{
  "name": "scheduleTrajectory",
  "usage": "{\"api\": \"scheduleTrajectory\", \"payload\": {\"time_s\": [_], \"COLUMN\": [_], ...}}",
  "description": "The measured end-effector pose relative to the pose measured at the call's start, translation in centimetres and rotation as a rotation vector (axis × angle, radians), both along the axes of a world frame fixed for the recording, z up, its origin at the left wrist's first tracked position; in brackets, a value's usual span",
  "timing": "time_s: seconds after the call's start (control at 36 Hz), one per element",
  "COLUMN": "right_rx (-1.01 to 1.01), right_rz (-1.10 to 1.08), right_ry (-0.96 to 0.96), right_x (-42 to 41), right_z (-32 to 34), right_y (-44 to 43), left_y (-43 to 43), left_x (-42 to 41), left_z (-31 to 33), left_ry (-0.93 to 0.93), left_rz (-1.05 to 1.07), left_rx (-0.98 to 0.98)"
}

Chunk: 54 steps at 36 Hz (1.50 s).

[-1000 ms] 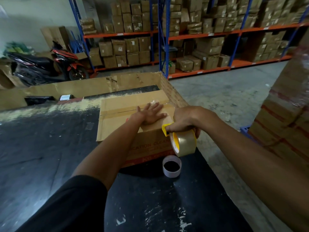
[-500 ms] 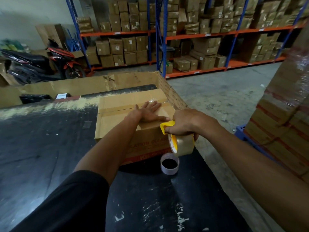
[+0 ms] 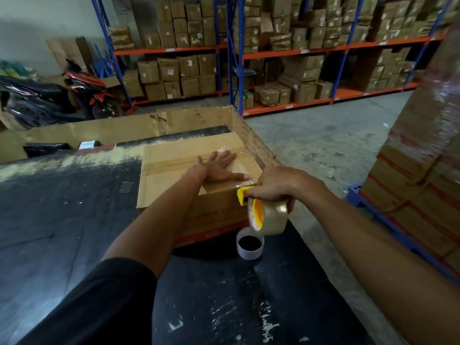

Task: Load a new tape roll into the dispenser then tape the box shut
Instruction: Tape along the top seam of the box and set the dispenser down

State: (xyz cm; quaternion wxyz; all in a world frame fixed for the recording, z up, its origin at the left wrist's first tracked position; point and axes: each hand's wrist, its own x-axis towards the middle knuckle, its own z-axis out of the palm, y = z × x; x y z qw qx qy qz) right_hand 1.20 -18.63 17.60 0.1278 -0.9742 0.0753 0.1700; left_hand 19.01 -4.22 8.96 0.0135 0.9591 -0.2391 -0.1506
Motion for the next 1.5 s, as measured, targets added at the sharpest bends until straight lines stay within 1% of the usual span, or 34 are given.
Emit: {"api": "scheduleTrajectory", "payload": {"time_s": [0.08,0.11,0.22,0.42,0.47,0.58,0.67,0.72,0.83,1.03,1.11,1.17,1.25,1.36,1.5], "right_rx": [0.262,0.309,0.430,0.548,0.546,0.554,0.592,0.623,0.659,0.560,0.549,0.584,0.572,0.578,0.606], "right_rz": [-0.149,-0.173,-0.152,-0.024,0.018,0.056,0.074,0.086,0.139,0.270,0.320,0.326,0.371,0.350,0.300], "right_ry": [0.117,0.168,0.341,0.459,0.490,0.479,0.472,0.463,0.496,0.509,0.492,0.504,0.508,0.487,0.476], "right_x": [1.6,1.9,3.1,3.6,3.3,2.5,2.0,1.8,1.7,2.7,3.5,3.8,4.0,4.5,5.2], "right_z": [-0.9,-1.3,-3.9,-5.9,-6.5,-7.5,-8.0,-8.3,-8.8,-10.8,-12.2,-13.3,-14.3,-16.0,-18.8], "right_y": [-0.9,-1.2,-2.3,-3.9,-4.1,-4.2,-4.2,-4.2,-3.5,-0.3,1.8,2.6,5.3,8.6,11.1], "left_y": [0.0,0.0,0.0,0.4,0.5,0.7,1.5,2.6,6.2,13.9,16.5,16.6,16.9,17.8,17.3], "left_x": [0.1,0.1,0.4,0.5,0.4,-0.2,-0.7,-1.3,-2.7,-4.2,-4.7,-4.8,-5.7,-4.3,-4.2], "left_z": [0.0,0.0,-0.4,-1.0,-1.2,-1.2,-1.0,-0.8,-0.7,-0.9,-1.2,-1.4,-1.5,-3.0,-3.2], "left_ry": [0.004,0.006,-0.008,-0.035,-0.061,-0.102,-0.117,-0.128,-0.140,-0.152,-0.176,-0.175,-0.166,-0.144,-0.177], "left_rz": [0.005,0.004,-0.003,-0.019,-0.019,-0.012,0.041,0.087,0.148,0.245,0.288,0.300,0.317,0.309,0.278], "left_rx": [-0.010,-0.011,-0.032,-0.092,-0.122,-0.195,-0.280,-0.303,-0.300,-0.263,-0.208,-0.209,-0.235,-0.271,-0.237]}}
